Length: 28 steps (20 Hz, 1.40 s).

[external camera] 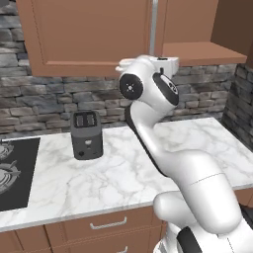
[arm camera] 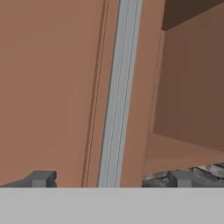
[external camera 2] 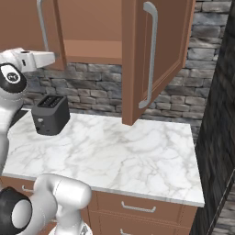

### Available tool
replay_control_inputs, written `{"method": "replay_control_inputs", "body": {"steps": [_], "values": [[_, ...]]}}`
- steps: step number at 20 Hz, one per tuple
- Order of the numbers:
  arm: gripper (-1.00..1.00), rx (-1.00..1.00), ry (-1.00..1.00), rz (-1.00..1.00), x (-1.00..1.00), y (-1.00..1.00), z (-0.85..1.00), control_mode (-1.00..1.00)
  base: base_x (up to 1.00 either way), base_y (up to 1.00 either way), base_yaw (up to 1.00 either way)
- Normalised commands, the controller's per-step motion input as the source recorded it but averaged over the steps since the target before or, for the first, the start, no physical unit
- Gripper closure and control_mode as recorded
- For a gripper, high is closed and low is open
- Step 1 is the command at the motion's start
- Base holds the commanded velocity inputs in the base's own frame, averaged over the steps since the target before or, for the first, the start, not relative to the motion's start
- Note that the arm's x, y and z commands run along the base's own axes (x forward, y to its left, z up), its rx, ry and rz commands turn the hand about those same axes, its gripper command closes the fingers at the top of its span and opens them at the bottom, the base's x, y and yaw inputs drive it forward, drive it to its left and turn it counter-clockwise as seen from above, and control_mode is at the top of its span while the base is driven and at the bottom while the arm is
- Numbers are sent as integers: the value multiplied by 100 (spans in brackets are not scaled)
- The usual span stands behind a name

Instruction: Open the cabinet. Pick the soap dispenser and place it next to the sink. Then close the cabinet.

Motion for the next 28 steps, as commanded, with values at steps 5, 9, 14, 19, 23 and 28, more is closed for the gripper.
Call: {"method": "replay_control_inputs", "body": {"steps": [5, 9, 14, 19, 23, 28], "values": [[-100, 7, 1, 28, 29, -26, 0, -100, 0, 0, 0], [-100, 1, 0, 27, 31, -21, 3, -100, 0, 0, 0], [-100, 3, 1, 32, 57, -19, 1, -100, 0, 0, 0], [-100, 0, 9, 22, 57, -14, 6, -100, 0, 0, 0], [-100, 0, 15, 15, 19, -7, 6, -100, 0, 0, 0], [-100, 0, 16, 7, -35, 0, 12, -100, 0, 0, 0]]}}
